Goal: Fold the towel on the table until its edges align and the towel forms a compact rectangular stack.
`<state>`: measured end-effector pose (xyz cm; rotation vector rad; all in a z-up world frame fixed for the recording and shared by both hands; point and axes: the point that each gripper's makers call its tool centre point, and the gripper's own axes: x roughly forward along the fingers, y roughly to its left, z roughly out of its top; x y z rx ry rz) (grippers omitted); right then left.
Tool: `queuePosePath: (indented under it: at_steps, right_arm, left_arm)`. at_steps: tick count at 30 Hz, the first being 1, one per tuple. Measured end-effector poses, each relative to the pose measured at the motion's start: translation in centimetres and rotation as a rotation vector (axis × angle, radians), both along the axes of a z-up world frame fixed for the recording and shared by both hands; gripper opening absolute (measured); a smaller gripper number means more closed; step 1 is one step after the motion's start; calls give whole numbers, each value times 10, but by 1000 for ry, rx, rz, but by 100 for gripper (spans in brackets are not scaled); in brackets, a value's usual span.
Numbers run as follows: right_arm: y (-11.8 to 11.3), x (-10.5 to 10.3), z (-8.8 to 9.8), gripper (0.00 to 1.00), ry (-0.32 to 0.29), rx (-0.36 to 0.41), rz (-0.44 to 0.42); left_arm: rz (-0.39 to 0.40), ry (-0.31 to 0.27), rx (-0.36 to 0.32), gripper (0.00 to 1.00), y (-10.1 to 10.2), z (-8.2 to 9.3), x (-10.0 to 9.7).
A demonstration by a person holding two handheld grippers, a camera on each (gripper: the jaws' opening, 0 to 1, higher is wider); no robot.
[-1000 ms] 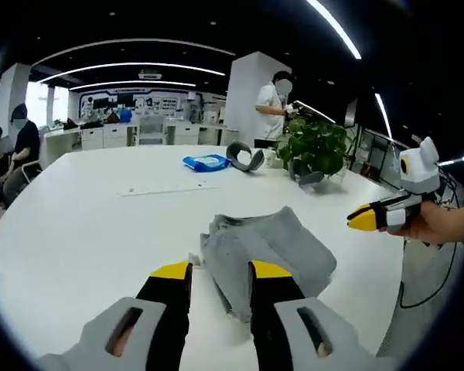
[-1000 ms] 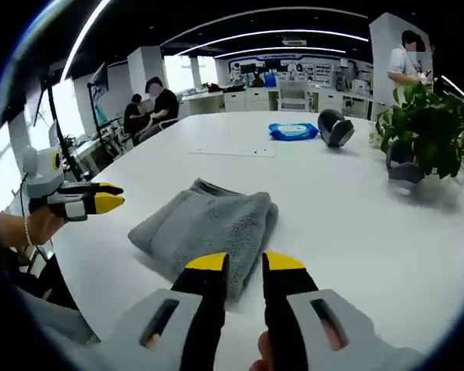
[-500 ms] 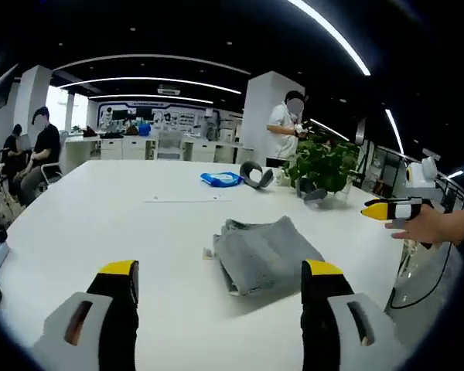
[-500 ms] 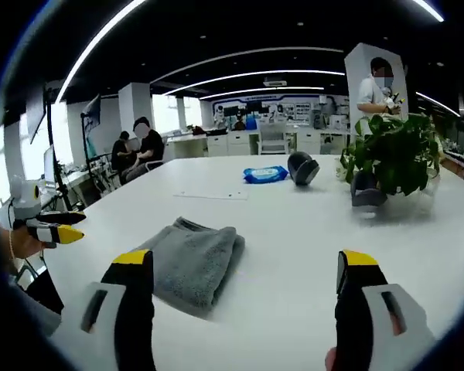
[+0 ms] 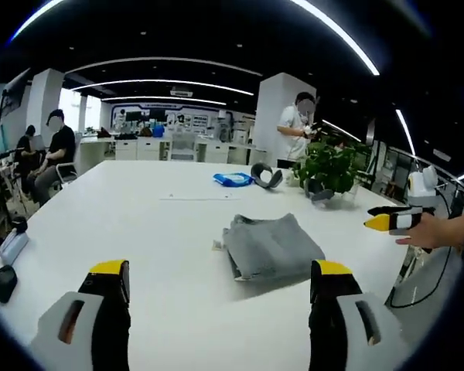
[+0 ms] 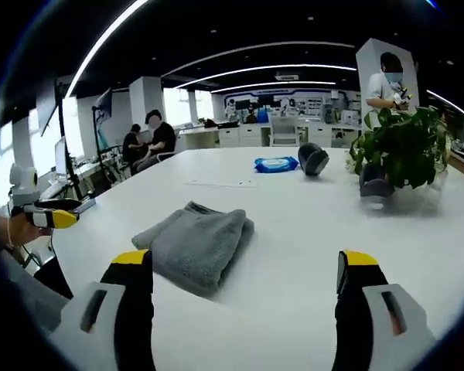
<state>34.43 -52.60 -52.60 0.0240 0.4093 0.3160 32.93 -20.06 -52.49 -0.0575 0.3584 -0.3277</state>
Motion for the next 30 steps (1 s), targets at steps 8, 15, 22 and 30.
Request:
queuePosePath:
  at_steps: [8,15,22,30]
  right_arm:
    - [-6,-2,2,100,-3,-1,33]
    - [-3,-5,2,100,-8,-10,104]
    - [-1,-2,3,100,-45,30,140]
    - [-3,-1,15,100,-83,80,125]
  left_arm:
    - [32,0,-8,100,-2,-1,-3]
    - [76,-9,-4,100,-2,-2,-5]
    - [102,-53,19,100,0,3,-3]
    - [97,-59,27,100,-6,0,-6]
